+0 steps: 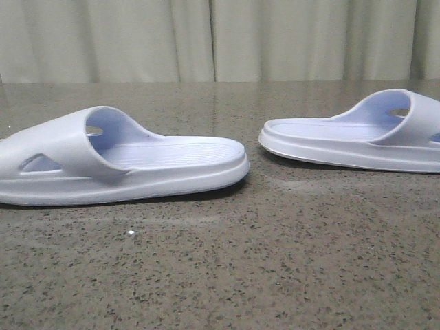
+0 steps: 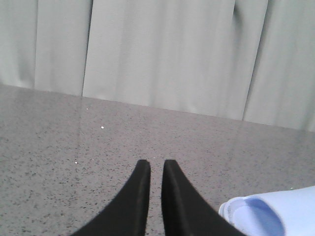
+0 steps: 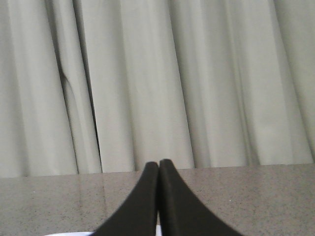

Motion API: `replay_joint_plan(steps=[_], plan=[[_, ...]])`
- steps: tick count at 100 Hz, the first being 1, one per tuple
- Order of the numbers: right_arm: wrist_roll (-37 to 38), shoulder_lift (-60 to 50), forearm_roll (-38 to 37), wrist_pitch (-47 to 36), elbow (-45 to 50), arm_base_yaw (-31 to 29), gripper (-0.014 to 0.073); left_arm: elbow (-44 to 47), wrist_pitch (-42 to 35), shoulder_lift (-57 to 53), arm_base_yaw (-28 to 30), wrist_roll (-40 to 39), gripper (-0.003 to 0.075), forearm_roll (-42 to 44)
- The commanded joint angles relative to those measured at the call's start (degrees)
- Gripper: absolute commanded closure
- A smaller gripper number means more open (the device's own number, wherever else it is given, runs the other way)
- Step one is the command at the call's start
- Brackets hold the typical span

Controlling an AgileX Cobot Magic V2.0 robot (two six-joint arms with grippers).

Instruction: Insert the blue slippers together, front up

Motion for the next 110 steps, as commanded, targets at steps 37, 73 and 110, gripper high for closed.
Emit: replay_joint_plan(steps=[37, 73, 110], plan=[[4.12, 1.27, -0.01, 10.88, -12.63, -0.43, 0.0685, -18.66, 5.33, 12.49, 0.11, -0.56, 0.0705, -10.69], [4.12, 10.87, 10.01, 26.58, -26.03, -0.43, 0.0685, -28.35, 14.85, 31.0, 0.11, -0.56, 0.0704, -21.33], [4.12, 13.33, 12.39, 26.32, -27.6, -0.43, 0.0685, -28.35, 16.45, 38.46, 0.11, -0.56, 0.0704, -27.77]])
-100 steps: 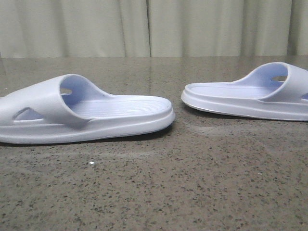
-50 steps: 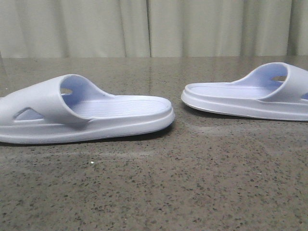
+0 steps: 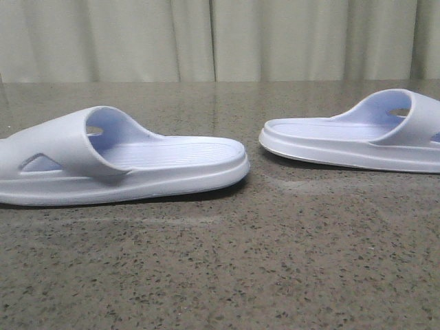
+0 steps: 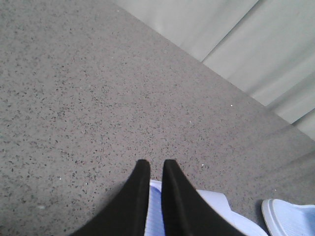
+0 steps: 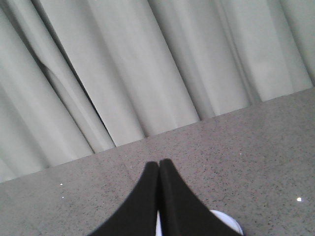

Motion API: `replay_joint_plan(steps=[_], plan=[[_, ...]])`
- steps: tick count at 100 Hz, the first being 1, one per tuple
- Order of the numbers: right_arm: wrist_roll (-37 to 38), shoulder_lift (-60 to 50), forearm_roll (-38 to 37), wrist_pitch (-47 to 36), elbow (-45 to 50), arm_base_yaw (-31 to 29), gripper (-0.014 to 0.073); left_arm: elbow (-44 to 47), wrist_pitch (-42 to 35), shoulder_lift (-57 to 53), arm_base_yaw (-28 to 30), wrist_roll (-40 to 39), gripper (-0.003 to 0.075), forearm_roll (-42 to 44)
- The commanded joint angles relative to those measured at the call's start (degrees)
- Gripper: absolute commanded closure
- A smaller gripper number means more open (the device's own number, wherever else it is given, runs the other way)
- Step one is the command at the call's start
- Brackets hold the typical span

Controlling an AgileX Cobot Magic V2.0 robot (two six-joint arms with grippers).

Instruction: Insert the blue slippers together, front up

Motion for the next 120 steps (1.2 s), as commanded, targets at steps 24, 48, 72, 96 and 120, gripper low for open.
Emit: replay_joint_plan(steps=[24, 48, 72, 96, 120], plan=[[0.08, 1.43, 4.53, -2.91, -1.89, -0.43, 0.061, -2.13, -1.52, 2.36, 0.11, -0.44, 0.0699, -6.33], [0.08, 1.43, 4.53, -3.63, -1.89, -0.43, 0.0221, -2.13, -0.29, 2.36, 0.11, -0.34, 0.0464, -8.2], [0.08, 1.43, 4.53, -4.28, -1.89, -0.43, 0.019, -2.13, 0.82, 2.36, 0.11, -0.34, 0.0234, -10.39], [0.08, 1.43, 4.53, -4.42, -1.89, -0.43, 0.019, -0.19, -0.21, 3.1, 0.11, -0.45, 0.0273, -20.72], [0.08, 1.43, 4.53, -4.46, -1.89, -0.43, 0.019, 2.3, 1.12, 7.98, 0.11, -0.45, 0.0318, -25.28]])
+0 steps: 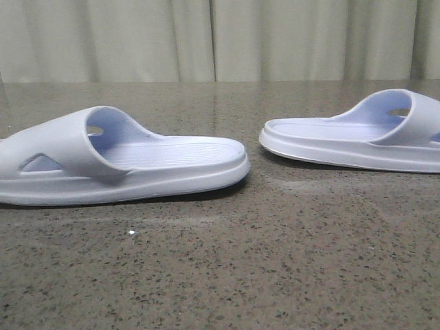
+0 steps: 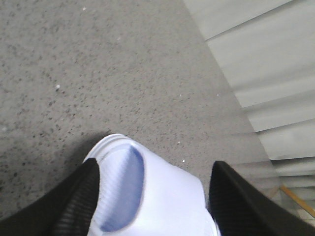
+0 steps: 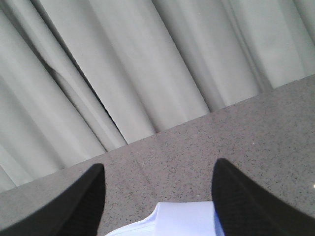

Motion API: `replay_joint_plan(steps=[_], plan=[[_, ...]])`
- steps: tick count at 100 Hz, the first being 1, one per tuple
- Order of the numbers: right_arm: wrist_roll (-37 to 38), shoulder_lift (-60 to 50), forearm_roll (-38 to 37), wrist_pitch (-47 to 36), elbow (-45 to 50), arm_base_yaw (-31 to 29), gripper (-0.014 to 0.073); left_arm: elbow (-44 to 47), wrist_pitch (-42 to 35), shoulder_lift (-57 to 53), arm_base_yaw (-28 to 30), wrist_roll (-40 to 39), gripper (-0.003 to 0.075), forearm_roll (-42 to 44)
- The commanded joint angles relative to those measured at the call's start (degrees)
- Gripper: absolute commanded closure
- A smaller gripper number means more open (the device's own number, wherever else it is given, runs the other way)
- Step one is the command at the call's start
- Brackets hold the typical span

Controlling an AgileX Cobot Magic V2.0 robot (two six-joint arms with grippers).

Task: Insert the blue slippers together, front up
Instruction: 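Close the left gripper on the slipper's sole edge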

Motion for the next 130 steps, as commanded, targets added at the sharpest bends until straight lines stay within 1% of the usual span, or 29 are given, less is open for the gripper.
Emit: replay_joint_plan(steps=[1, 57, 130], plan=[[-0.04, 1.06, 0.09, -4.95, -1.89, -0.43, 0.019, -1.06, -0.8, 2.04, 0.11, -0.33, 0.0318, -3.14], [-0.04, 1.06, 0.09, -5.92, -1.89, -0.43, 0.019, -1.06, 0.19, 11.25, 0.11, -0.33, 0.0318, -5.16], [-0.04, 1.06, 0.09, -7.25, -1.89, -0.43, 0.019, -1.06, 0.77, 12.12, 0.11, -0.11, 0.0319, -6.58]])
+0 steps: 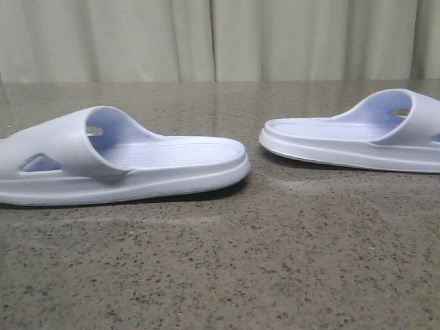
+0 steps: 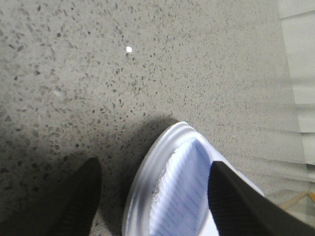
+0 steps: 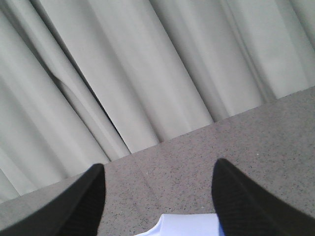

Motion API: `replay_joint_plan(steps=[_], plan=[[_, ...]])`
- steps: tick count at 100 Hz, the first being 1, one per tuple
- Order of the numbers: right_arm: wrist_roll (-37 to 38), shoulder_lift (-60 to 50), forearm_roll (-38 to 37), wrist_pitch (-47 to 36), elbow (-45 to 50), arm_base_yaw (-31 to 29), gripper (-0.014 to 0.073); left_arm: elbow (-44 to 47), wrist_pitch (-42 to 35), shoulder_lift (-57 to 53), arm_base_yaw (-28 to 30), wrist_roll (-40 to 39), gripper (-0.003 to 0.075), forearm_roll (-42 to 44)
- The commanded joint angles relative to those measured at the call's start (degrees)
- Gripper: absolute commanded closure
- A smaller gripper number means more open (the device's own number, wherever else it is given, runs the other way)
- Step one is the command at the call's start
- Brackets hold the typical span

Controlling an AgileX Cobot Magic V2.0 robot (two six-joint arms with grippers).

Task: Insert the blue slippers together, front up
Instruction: 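Close the left gripper on the slipper's sole edge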

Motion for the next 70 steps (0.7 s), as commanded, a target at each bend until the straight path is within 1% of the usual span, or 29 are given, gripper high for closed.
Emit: replay_joint_plan(steps=[1, 16, 21, 46, 70], plan=[[-0.04, 1.06, 0.01, -4.94, -1.89, -0.43, 0.019, -1.4, 0.01, -0.24, 0.11, -0.11, 0.0319, -2.1], [-0.04, 1.06, 0.01, -4.94, -1.89, -0.43, 0.019, -1.4, -0.26, -0.24, -0.16, 0.35, 0.0319, -1.87], [-0.04, 1.06, 0.01, -4.94, -1.89, -0.43, 0.019, -1.4, -0.67, -0.24, -0.76, 1.44, 0.0319, -1.87], [-0.04, 1.06, 0.01, -4.94, -1.89, -0.43, 0.019, -1.4, -2.83, -0.24, -3.41, 1.46, 0.0319, -1.87], [-0.04, 1.06, 0.01, -4.94, -1.89, -0.43, 0.019, -1.5, -1.9, 4.11, -4.1, 1.46, 0.0319, -3.33]])
